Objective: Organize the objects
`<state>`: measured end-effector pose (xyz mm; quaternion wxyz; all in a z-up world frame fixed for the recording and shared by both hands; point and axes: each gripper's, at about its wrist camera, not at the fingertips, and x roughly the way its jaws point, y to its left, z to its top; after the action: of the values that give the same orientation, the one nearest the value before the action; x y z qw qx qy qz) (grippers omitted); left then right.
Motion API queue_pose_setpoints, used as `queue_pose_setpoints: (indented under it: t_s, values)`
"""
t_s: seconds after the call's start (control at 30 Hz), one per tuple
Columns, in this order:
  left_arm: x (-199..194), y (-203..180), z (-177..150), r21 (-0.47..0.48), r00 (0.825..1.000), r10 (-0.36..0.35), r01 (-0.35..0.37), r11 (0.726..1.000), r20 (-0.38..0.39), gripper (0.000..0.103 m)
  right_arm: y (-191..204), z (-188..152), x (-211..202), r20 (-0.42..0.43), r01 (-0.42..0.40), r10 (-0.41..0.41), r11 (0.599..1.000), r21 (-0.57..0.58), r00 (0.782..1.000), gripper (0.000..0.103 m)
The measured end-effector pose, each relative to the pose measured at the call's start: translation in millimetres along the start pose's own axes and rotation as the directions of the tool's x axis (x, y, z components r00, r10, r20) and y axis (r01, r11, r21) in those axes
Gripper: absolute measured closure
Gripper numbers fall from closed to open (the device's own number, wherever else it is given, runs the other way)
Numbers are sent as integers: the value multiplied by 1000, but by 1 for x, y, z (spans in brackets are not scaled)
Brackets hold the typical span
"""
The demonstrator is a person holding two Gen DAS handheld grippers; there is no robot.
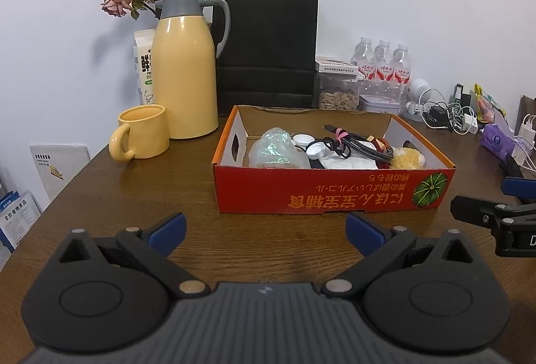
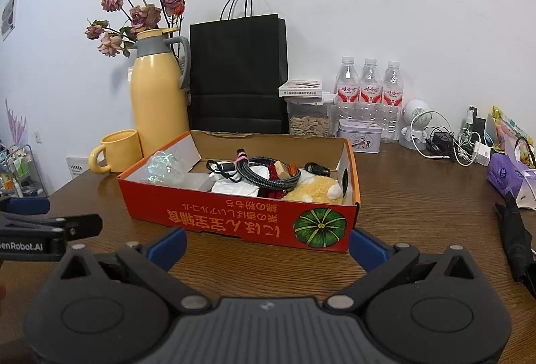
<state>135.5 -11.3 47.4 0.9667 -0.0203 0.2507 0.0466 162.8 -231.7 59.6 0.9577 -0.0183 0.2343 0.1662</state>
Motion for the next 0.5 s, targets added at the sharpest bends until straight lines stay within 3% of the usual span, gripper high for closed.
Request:
queue_pose_setpoints:
  t_s: [0.5]
  values:
    - [-1, 0, 0, -1, 1000, 2, -2, 1000, 0, 0, 0, 0, 0, 1, 0, 0, 1000, -1, 1000, 0]
